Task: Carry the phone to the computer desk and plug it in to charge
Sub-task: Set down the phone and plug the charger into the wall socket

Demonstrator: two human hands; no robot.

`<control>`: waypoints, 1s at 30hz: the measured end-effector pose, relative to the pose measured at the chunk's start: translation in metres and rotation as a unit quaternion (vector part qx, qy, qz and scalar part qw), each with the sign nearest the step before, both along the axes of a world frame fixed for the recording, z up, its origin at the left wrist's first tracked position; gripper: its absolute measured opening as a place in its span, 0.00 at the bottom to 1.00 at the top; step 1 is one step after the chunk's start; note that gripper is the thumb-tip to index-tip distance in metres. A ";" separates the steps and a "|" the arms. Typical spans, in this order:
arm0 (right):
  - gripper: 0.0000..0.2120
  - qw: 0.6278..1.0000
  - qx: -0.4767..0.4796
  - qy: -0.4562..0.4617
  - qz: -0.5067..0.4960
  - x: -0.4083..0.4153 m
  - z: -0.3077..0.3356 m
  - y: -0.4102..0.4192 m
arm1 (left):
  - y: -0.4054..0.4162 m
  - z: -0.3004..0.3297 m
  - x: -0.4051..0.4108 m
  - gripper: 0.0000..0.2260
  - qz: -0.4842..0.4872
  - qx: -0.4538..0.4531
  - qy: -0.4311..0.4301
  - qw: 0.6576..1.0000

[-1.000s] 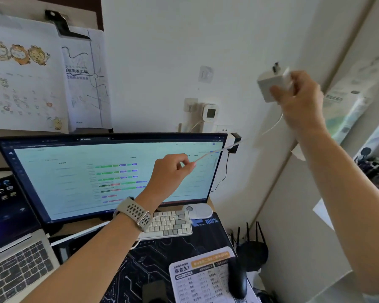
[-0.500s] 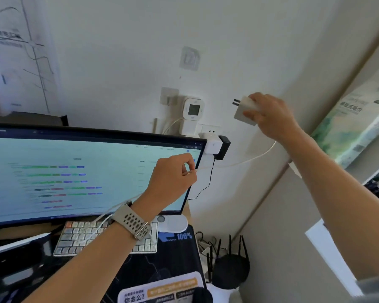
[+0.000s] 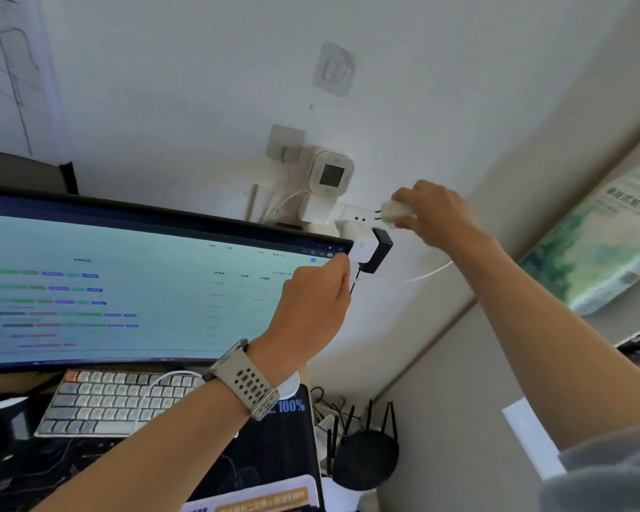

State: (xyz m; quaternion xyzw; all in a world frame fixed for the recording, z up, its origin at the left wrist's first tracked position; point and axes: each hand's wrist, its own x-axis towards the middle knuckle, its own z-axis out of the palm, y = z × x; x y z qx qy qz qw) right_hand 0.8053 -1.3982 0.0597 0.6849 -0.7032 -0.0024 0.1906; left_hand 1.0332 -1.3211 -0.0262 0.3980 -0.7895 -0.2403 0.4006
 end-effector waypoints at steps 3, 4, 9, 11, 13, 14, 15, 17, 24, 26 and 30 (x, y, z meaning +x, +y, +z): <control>0.16 1.000 0.014 0.017 -0.014 0.003 -0.007 -0.013 | -0.006 0.000 -0.007 0.03 -0.004 0.018 0.013 1.000; 0.15 0.999 0.022 0.024 -0.021 0.004 -0.008 -0.018 | -0.007 0.000 -0.010 0.03 -0.003 0.026 0.017 1.000; 0.14 0.997 0.041 0.059 -0.035 0.002 -0.011 -0.039 | -0.011 -0.004 -0.027 0.06 0.017 0.050 0.001 0.999; 0.15 0.996 0.047 0.069 -0.024 0.004 -0.012 -0.049 | -0.013 -0.007 -0.032 0.07 0.037 0.036 -0.020 0.998; 0.16 0.995 0.052 0.080 -0.008 0.007 -0.012 -0.060 | -0.015 -0.009 -0.039 0.07 0.036 0.027 -0.017 0.999; 0.16 0.995 0.054 0.085 -0.001 0.009 -0.013 -0.065 | -0.016 -0.011 -0.042 0.07 0.038 0.021 -0.020 0.999; 0.16 0.995 0.056 0.088 0.006 0.011 -0.015 -0.070 | -0.018 -0.012 -0.045 0.08 0.045 0.012 -0.026 0.999; 0.17 0.994 0.060 0.093 0.017 0.014 -0.019 -0.079 | -0.020 -0.013 -0.051 0.11 0.065 -0.006 -0.028 0.997; 0.19 0.991 0.089 0.093 0.030 0.009 -0.014 -0.095 | -0.020 -0.008 -0.063 0.15 0.078 -0.043 -0.020 0.996; 0.20 0.991 0.102 0.086 0.029 0.006 -0.010 -0.097 | -0.020 -0.003 -0.062 0.13 0.069 -0.055 -0.036 0.995; 0.20 0.990 0.118 0.074 0.027 0.004 -0.008 -0.100 | -0.021 0.001 -0.061 0.14 0.058 -0.066 -0.053 0.995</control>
